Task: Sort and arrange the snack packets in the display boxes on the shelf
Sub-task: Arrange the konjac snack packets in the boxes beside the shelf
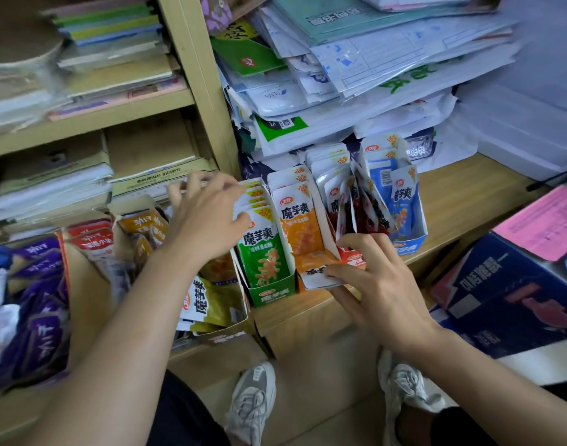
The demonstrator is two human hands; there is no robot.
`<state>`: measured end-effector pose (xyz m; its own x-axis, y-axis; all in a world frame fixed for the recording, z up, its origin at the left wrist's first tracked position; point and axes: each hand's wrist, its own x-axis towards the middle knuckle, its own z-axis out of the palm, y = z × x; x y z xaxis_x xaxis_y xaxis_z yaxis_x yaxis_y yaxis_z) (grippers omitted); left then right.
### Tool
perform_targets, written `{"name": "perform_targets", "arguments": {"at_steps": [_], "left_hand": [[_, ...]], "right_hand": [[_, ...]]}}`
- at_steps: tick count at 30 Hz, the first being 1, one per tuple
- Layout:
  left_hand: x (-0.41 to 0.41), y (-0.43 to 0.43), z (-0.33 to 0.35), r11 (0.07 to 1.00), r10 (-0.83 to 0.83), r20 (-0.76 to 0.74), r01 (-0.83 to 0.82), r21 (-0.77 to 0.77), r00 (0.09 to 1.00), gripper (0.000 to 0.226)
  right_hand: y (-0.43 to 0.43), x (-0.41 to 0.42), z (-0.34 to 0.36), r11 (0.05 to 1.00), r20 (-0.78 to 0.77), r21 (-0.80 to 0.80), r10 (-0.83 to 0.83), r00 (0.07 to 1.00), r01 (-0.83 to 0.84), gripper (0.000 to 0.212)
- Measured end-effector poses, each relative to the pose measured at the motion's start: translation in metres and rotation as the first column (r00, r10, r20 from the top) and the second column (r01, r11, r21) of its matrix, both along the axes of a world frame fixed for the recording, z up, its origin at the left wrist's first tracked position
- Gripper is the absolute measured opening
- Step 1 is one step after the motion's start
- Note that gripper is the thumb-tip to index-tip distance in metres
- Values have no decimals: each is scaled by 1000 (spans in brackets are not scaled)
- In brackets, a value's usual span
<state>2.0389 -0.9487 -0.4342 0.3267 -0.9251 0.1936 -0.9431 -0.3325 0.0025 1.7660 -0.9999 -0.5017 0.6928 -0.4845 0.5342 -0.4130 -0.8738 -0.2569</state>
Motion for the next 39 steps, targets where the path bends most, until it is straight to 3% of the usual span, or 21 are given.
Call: {"name": "perform_targets", "arguments": {"at_steps": [6, 11, 16, 20, 23, 26, 28, 30, 33, 36, 39], "left_hand": [[0, 0, -12, 997, 21, 35, -24, 77, 999, 40], [8, 5, -6, 999, -33, -126, 35, 14, 992, 7], [10, 12, -1, 991, -135, -262, 130, -37, 956, 8], [13, 30, 7, 960, -239, -457, 280, 22, 856, 5], [16, 46, 12, 921, -305, -506, 386, 59, 806, 7], [23, 49, 13, 927, -327, -556, 373, -32, 764, 27], [32, 46, 11, 941, -321, -530, 326, -89, 784, 38], [39, 40, 11, 950, -301, -441, 305, -65, 845, 42], [42, 31, 17, 938, -320, -248, 343, 53, 914, 29], [43, 23, 26, 899, -406, -148, 423, 111, 902, 10], [46, 22, 35, 858, -465, -194, 493, 141, 864, 9]], "right_hand": [[7, 11, 5, 996, -30, -76, 54, 998, -56, 12], [9, 15, 0, 994, -60, -70, 79, 995, -83, 11], [8, 17, 3, 995, -80, -47, 86, 993, -90, 8], [10, 17, 15, 990, -99, 79, 120, 988, -113, 45], [11, 27, 22, 985, -28, 147, 91, 995, -86, 40], [11, 45, 29, 984, -112, 170, 79, 991, -60, 60], [11, 52, 30, 983, -213, 144, 144, 966, -114, 56], [10, 54, 27, 980, -259, 115, 189, 947, -164, 40], [9, 55, 26, 979, -325, 111, 200, 924, -173, 35], [7, 57, 28, 976, -358, 128, 213, 909, -178, 44], [7, 57, 33, 973, -393, 148, 225, 892, -180, 41]]}}
